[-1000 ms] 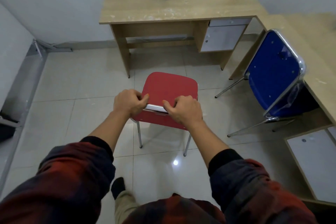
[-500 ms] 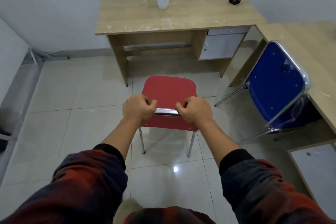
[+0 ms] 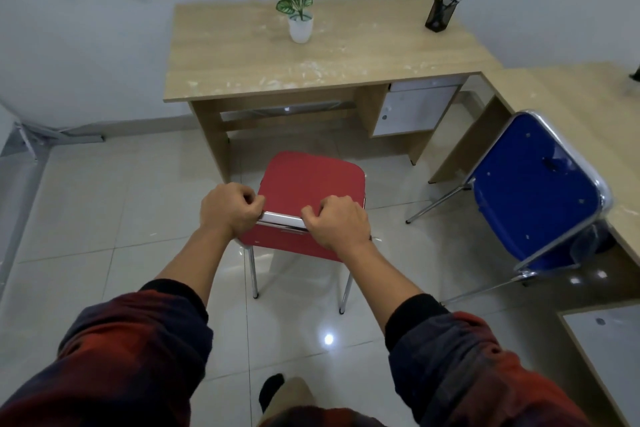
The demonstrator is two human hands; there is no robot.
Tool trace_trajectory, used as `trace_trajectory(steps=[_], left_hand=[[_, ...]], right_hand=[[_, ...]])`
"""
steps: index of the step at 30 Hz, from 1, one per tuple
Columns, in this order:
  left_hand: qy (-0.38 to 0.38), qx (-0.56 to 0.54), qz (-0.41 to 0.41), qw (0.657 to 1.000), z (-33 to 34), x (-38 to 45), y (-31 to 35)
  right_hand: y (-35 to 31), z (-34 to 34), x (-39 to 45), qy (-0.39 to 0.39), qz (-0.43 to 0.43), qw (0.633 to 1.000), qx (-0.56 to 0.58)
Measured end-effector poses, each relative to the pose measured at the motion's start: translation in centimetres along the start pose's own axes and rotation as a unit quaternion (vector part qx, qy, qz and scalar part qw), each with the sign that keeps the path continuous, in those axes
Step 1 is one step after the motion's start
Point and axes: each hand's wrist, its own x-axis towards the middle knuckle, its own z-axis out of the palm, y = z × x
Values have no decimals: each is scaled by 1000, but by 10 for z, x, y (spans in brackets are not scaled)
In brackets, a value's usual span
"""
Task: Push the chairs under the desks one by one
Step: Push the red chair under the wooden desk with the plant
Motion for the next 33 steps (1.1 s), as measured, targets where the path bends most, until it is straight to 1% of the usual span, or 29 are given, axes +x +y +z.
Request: trace_trajectory(steps=[5, 10, 17, 22, 25, 28, 31, 33], left_hand=[[-32, -34, 1, 999, -7, 46, -15], [-39, -33, -11, 999, -19, 86, -19], [-47, -8, -34, 998, -14, 107, -4], [-44, 8, -68, 997, -10, 105, 7], [-32, 8, -101, 994, 4, 84, 31], [-9, -13, -125, 992, 25, 57, 75], [2, -29, -108, 994, 46, 32, 123], [12, -36, -104, 994, 54, 23, 151]], right_hand=[[-22, 4, 38, -2, 15, 1000, -11], [-36, 9, 78, 5, 23, 1000, -15], [-22, 10, 109, 7, 16, 1000, -8], [-13, 6, 118, -20, -26, 999, 5], [17, -3, 112, -50, -52, 997, 7], [67, -28, 114, -67, -80, 995, -4], [113, -61, 119, -95, -102, 990, -6], [133, -78, 123, -97, -106, 990, -11]])
